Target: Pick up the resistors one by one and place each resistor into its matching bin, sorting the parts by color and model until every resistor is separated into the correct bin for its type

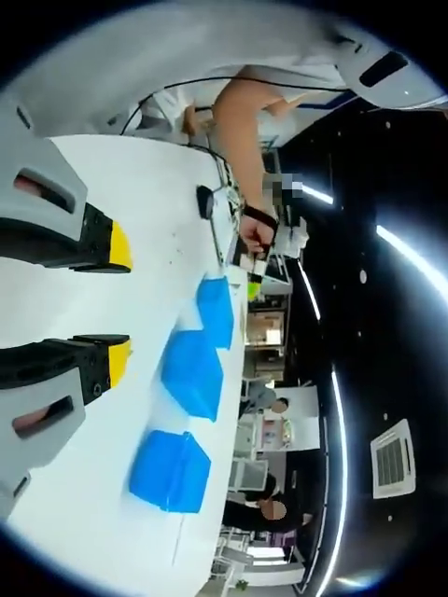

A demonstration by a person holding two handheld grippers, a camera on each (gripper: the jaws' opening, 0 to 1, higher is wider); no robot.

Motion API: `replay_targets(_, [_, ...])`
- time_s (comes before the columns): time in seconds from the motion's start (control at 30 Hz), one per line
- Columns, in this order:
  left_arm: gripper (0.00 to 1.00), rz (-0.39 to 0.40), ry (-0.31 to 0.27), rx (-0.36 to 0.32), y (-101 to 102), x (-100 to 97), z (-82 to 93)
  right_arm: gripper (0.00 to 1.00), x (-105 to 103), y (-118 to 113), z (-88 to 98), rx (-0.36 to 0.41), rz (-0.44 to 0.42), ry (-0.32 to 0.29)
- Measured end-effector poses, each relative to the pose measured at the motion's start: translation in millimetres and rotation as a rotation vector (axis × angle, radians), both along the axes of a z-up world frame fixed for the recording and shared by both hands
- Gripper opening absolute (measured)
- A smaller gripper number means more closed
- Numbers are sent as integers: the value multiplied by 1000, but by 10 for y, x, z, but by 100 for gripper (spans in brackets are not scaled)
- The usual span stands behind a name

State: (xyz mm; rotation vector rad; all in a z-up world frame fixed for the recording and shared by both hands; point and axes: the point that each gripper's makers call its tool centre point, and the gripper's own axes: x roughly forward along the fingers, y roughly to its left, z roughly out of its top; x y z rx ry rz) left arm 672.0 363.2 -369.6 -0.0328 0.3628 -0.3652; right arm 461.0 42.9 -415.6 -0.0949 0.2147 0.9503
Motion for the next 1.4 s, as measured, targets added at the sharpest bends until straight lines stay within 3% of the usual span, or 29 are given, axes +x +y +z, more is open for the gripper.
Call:
replay_targets(0.1, [23,-29,11,-48,-103,18,-2,28,13,-18,-5,1,-11,4])
replay_targets(0.4, [23,-81,40,-29,-253,-88,-121,28,24,5,-17,-11,-5,8])
replay_targets(0.77, [23,-110,33,-9,-210,-211,-111,28,0,103,-8,-19,17,5])
replay_targets(0.9, [23,-194,19,76,-318,-309,-123,28,-3,107,-5,-25,22,1])
replay_targets(0.97, [25,-197,16,89,-348,-328,-116,28,-6,104,-4,-26,21,0])
replay_targets(1.13, [22,-413,19,268,-646,-543,-174,28,-11,83,-11,-24,14,3])
replay_targets(1.17, [22,-450,31,299,-699,-597,-207,28,-12,79,-9,-23,13,3])
replay_targets(1.23, [22,-481,103,296,-805,-714,-273,28,-8,67,-15,-26,11,3])
replay_targets(1.3, [22,-565,84,321,-948,-804,-252,28,-6,55,-22,-27,8,3])
replay_targets(1.4, [22,-679,69,439,-1127,-988,-283,28,-9,52,-23,-24,5,4])
